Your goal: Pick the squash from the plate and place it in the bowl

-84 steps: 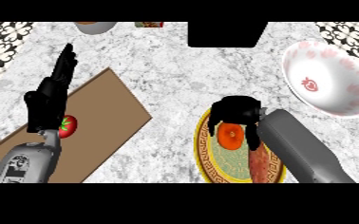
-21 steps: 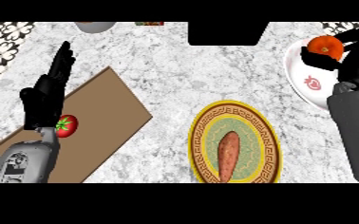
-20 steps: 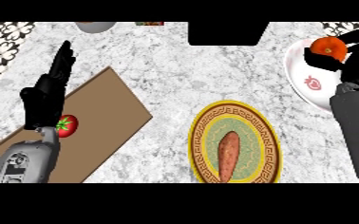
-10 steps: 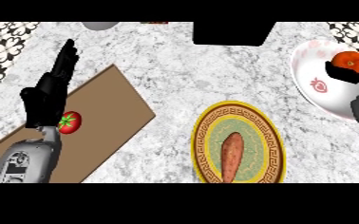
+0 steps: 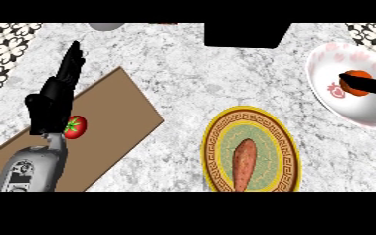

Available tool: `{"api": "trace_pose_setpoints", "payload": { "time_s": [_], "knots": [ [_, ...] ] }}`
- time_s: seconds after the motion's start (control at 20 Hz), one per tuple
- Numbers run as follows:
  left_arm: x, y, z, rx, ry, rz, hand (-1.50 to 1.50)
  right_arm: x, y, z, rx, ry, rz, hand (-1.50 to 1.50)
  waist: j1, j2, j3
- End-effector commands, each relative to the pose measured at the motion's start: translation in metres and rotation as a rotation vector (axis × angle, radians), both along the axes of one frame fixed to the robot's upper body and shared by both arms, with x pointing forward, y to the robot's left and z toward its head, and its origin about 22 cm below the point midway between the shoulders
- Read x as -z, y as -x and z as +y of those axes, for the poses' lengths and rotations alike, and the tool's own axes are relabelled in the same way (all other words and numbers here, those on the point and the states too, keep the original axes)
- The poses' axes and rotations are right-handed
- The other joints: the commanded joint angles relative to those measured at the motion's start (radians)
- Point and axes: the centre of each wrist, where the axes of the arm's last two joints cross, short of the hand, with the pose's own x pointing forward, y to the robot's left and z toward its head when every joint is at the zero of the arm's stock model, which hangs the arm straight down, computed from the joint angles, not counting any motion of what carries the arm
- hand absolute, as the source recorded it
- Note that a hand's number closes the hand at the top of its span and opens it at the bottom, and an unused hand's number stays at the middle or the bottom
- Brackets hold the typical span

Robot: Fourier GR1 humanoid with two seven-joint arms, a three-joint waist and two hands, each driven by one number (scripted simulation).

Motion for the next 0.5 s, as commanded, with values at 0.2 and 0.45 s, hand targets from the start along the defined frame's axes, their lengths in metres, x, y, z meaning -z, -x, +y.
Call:
{"api": "trace_pose_setpoints", "payload": {
  "time_s": [0.2, 0.45],
  "knots": [
    [-0.008, -0.003, 0.003, -0.015, 0.017, 0.005, 0.00, 0.002, 0.019, -0.031, 0.006, -0.072, -0.168, -1.50, -0.012, -0.005, -0.002],
    [0.022, 0.010, 0.013, -0.048, -0.002, 0.010, 0.00, 0.009, 0.050, -0.059, -0.036, -0.164, -0.221, -1.50, -0.038, -0.017, -0.005]
  ]
}}
